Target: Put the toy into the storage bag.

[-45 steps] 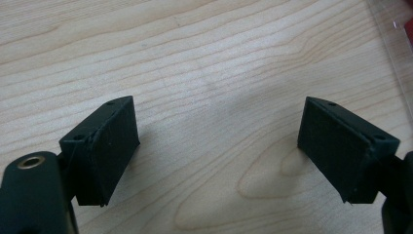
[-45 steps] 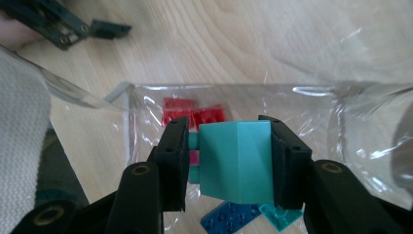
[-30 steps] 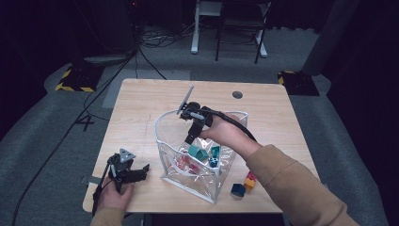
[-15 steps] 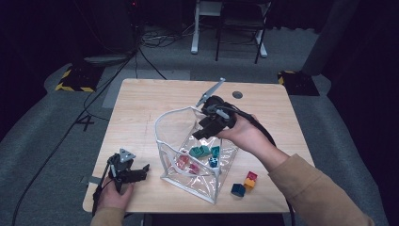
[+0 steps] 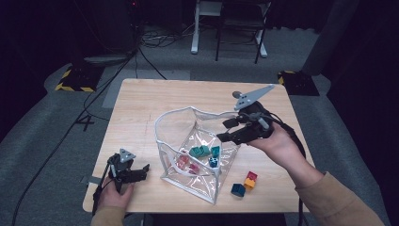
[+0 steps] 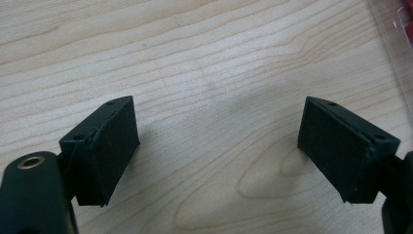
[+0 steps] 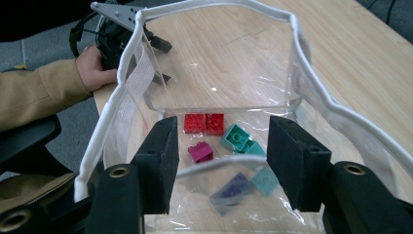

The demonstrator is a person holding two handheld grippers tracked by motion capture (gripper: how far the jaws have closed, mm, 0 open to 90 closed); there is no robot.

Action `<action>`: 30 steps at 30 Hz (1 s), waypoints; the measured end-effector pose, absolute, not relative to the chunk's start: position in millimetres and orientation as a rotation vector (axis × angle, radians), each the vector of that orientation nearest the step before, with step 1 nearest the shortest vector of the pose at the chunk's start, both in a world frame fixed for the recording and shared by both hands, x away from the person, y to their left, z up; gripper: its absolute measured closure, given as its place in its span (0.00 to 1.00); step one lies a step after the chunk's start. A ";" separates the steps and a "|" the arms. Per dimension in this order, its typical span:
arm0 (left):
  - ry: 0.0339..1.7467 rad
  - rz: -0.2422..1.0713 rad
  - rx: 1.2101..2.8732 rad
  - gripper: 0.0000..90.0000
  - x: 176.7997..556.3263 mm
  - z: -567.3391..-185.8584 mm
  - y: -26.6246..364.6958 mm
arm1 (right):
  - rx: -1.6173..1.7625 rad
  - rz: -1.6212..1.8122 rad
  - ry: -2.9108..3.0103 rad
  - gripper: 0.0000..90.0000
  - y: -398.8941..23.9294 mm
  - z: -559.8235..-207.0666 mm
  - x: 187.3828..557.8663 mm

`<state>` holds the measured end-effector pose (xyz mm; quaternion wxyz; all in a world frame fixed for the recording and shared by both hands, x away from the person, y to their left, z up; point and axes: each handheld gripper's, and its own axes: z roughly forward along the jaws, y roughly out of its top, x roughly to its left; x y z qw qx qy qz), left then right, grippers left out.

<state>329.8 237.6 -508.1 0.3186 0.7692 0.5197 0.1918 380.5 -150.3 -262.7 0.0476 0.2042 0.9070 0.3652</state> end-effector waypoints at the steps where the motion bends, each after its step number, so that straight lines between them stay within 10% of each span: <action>1: 1.367 0.504 2.023 0.17 329.8 -508.1 237.6 | 0.631 1.125 2.753 0.51 -155.8 -261.7 378.6; 30: 1.364 0.501 2.026 0.17 328.7 -508.0 239.1 | 0.848 1.196 2.539 0.51 -261.9 -299.4 339.5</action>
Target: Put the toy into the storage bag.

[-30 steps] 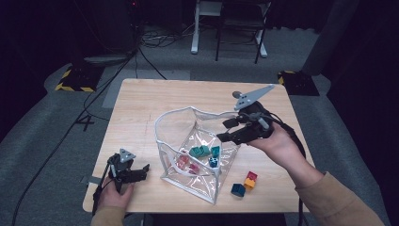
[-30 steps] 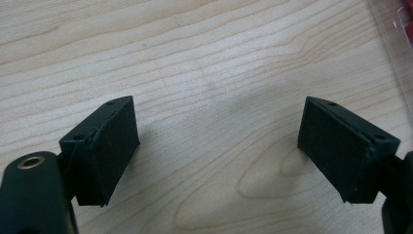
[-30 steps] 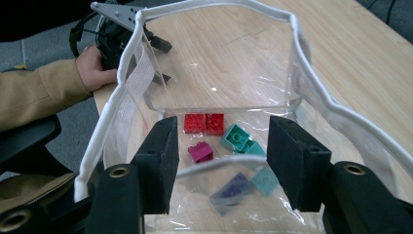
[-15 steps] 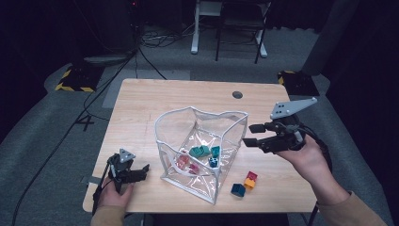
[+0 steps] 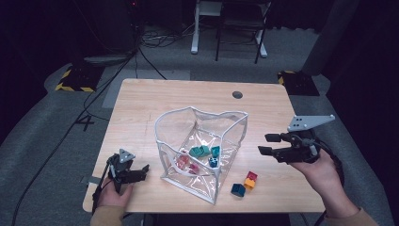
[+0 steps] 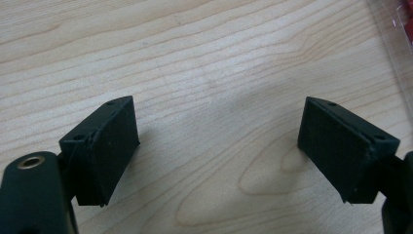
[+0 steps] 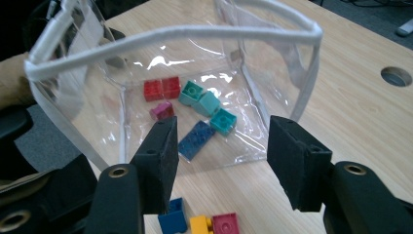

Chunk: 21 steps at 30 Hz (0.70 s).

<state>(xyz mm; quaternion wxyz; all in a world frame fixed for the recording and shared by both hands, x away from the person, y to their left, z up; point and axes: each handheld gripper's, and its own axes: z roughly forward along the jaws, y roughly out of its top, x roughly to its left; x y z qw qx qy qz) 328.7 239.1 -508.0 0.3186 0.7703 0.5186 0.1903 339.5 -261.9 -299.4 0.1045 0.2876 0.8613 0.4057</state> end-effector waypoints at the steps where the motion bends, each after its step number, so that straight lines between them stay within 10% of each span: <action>1: 1.364 0.500 2.026 0.17 328.7 -508.0 239.0 | 0.856 1.194 2.534 0.51 -264.1 -303.7 338.3; 21: 1.362 0.501 2.028 0.17 328.7 -508.0 239.2 | 0.938 1.060 2.635 0.56 -271.8 -411.1 329.8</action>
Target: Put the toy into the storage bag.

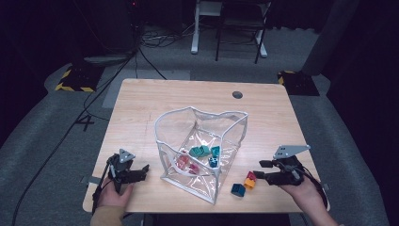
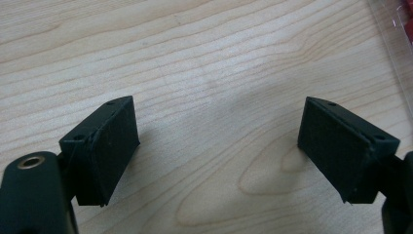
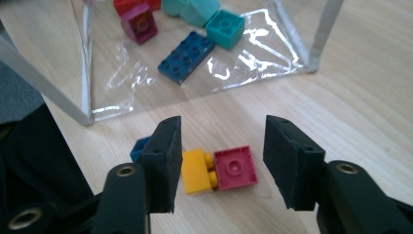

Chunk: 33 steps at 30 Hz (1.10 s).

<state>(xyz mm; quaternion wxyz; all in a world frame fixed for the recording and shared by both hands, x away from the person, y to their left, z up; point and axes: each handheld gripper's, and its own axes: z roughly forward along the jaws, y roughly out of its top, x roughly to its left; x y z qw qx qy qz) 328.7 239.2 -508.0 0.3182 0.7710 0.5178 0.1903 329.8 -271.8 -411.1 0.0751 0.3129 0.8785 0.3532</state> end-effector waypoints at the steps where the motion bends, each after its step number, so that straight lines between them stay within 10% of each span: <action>1: 1.364 0.500 2.026 0.17 328.7 -508.0 239.1 | 0.930 1.049 2.642 0.58 -270.8 -415.3 328.2; 33: 1.364 0.500 2.026 0.17 328.7 -508.0 239.1 | 0.854 0.906 2.715 0.74 -255.1 -458.5 319.5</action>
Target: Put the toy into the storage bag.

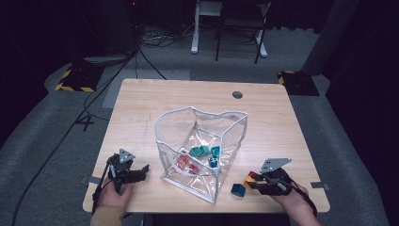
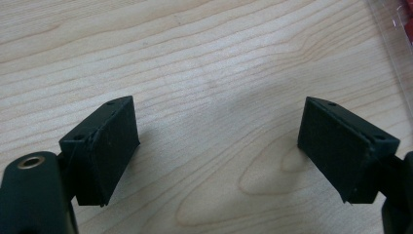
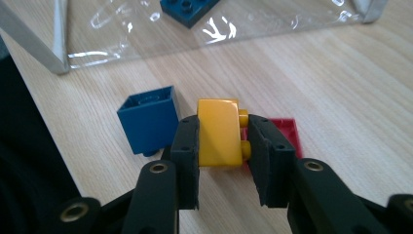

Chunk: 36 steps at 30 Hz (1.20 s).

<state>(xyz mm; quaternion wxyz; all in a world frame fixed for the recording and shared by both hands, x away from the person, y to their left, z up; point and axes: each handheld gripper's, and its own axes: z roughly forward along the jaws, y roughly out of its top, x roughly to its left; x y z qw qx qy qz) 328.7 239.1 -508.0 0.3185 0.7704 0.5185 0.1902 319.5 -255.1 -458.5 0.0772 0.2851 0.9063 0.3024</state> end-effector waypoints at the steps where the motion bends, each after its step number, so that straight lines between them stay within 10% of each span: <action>1: 1.364 0.500 2.026 0.17 328.7 -508.0 239.1 | 0.868 0.919 2.710 0.74 -256.5 -455.1 319.6; 36: 1.358 0.501 2.027 0.17 328.4 -508.2 239.7 | 0.777 1.176 2.659 0.74 -256.6 -310.1 349.3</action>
